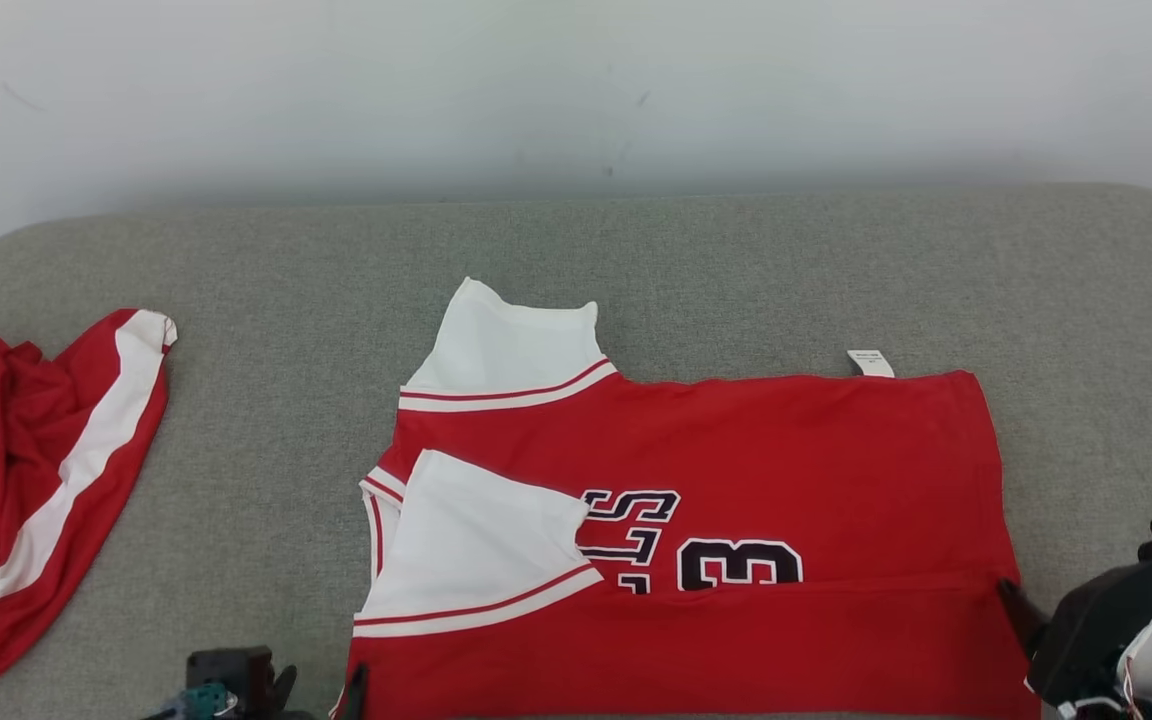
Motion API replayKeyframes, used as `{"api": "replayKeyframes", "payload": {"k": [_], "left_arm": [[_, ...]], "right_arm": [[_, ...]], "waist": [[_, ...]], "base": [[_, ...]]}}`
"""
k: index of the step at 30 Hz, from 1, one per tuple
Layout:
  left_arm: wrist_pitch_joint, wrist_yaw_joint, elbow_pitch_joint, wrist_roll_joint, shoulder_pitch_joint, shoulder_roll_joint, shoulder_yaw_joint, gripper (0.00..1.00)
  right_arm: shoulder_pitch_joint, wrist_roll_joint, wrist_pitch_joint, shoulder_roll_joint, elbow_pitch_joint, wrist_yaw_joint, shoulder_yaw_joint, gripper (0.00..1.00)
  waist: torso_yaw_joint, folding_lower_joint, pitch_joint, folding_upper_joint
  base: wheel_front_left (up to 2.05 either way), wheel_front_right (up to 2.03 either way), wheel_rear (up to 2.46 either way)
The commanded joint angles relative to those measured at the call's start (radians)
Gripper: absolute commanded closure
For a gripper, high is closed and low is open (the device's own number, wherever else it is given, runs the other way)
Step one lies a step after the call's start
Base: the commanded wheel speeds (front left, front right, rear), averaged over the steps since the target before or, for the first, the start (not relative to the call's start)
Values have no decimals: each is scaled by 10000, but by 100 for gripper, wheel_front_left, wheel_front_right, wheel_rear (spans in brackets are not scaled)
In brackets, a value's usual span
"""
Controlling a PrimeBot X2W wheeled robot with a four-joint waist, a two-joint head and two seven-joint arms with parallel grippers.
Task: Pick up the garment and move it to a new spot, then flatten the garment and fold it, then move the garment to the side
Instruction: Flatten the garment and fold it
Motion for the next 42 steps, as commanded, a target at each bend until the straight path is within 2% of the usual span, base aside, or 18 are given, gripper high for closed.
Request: {"api": "replayKeyframes", "payload": {"k": [1,6,10,14,15,16,19,21,26,30,34,42], "left_arm": [[90,-52,-230,-165,67,171,143,0],[344,-300,-675,-237,-531,615,391,0],[894,-1012,-734,-203,-1476,1044,429,0],[1428,-1757,-333,-730,-2693,818,753,0],[1852,-2168,55,-1061,-3357,727,888,0],[2811,-2792,754,-1659,-5052,651,1350,0],[3065,-3124,1106,-2169,-5870,627,1802,0],[3425,-3313,1274,-2080,-6351,916,1798,0],[3970,-3835,1401,-1999,-7186,1208,1719,0],[4159,-4131,1430,-1959,-7566,1152,1614,0],[4170,-4220,1552,-1859,-7808,1129,1569,0],[4113,-3998,1990,-1125,-8227,1397,1295,0]], "right_arm": [[-322,-199,80,-18,-210,-23,-41,0],[-998,-520,445,-16,-497,-23,-15,0],[-1929,-658,888,-344,-242,-23,176,0],[-3021,-740,1180,-471,356,-23,451,0],[-3652,-737,1332,-468,654,-23,723,0],[-5174,-634,1320,-484,1437,-23,1314,0],[-6124,-709,1184,-502,1872,-23,1781,0],[-6655,-761,1029,-488,2193,-23,2000,0],[-7691,-634,533,-409,2945,-23,2364,0],[-8002,-508,129,-417,3392,-23,2545,0],[-8033,-387,-181,-475,3718,-23,2689,0],[-8183,-121,-507,-414,4075,-23,3029,0]], "waist": [[20,1,2,0],[-8,1,65,0],[-106,1,304,0],[-271,1,713,0],[-437,1,1036,0],[-924,1,1942,0],[-1285,1,2596,0],[-1505,1,3026,0],[-1833,1,3747,0],[-1933,1,3982,0],[-2009,1,4024,0],[-2341,1,4072,0]], "base": [[0,0,0],[0,0,0],[0,0,0],[0,0,0],[0,0,0],[0,0,0],[0,0,0],[0,0,0],[0,0,0],[0,0,0],[0,0,0],[0,0,0]]}}
